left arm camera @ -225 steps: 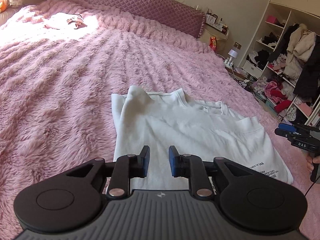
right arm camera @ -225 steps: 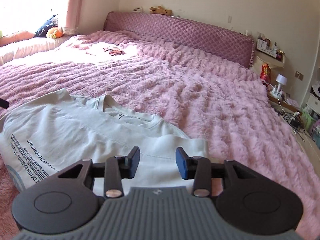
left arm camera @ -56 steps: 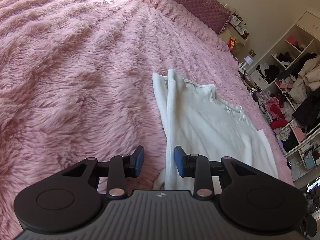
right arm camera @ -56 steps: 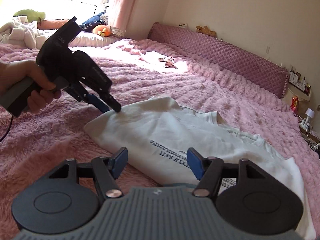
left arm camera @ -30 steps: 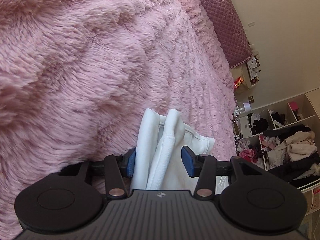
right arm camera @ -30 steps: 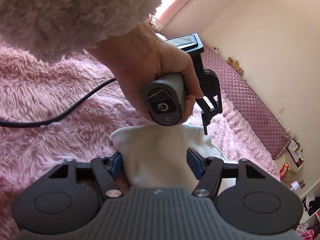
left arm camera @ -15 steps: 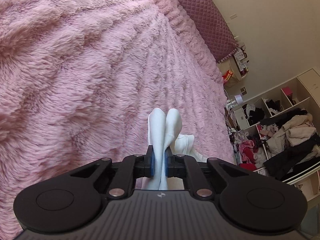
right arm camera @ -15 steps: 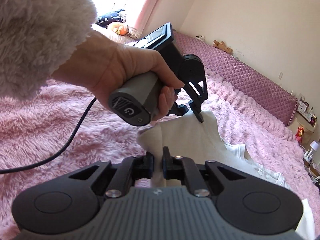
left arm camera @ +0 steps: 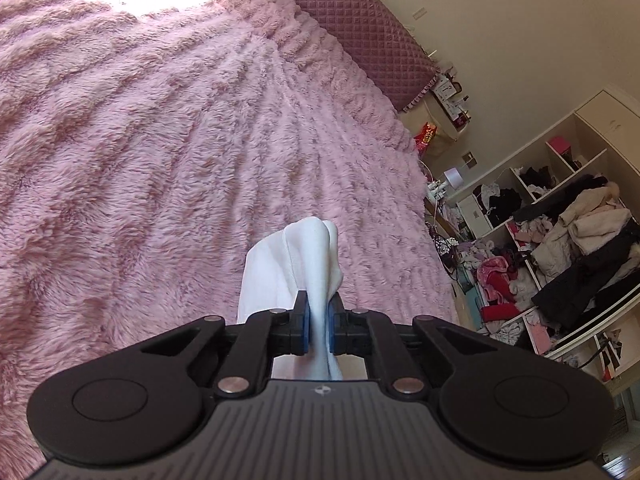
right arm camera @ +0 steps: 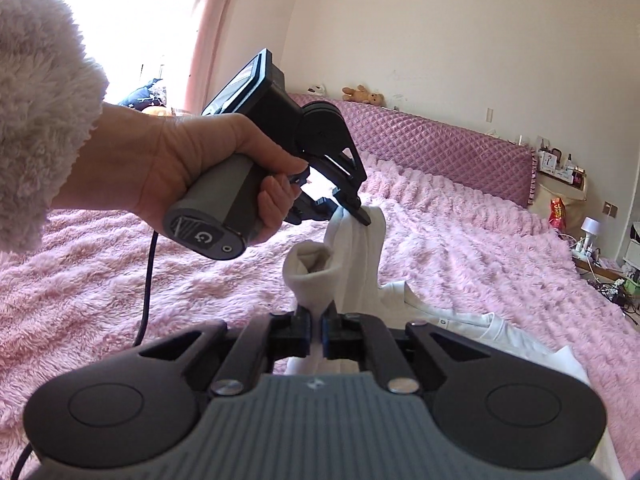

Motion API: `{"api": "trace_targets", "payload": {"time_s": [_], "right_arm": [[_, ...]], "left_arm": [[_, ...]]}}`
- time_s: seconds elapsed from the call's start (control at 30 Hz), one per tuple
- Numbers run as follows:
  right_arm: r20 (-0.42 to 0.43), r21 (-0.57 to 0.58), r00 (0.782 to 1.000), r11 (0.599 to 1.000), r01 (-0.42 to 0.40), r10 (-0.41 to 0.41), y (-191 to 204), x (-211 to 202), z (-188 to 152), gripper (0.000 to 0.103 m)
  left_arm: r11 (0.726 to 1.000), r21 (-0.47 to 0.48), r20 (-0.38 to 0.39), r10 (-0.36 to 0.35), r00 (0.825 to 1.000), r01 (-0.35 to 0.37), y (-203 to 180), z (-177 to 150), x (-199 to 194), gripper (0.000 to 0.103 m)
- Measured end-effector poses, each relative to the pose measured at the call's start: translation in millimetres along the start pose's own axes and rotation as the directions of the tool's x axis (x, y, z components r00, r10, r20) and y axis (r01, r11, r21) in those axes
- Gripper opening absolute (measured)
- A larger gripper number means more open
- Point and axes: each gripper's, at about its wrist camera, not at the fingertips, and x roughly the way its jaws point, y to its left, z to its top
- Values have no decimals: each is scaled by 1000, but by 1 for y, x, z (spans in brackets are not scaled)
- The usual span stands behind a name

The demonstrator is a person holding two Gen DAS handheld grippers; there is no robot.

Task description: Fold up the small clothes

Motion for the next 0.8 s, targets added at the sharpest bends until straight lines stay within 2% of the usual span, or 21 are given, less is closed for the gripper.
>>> {"api": "trace_targets", "payload": {"time_s": [0.37, 0.6, 0.8], "right_arm": [[20, 191, 991, 973, 129, -135, -91, -45, -12, 0], [-4, 306, 971, 924, 228, -238, -157, -73, -38, 0], [-52, 390, 957, 876, 283, -286, -209, -84, -72, 0]], "left_arm": [[992, 126, -39, -26, 999, 31, -100, -38, 56, 8], [978, 208, -75, -12, 997, 28, -153, -80, 104, 8], [968, 253, -109, 26, 994, 2, -183, -120, 146, 8]]}}
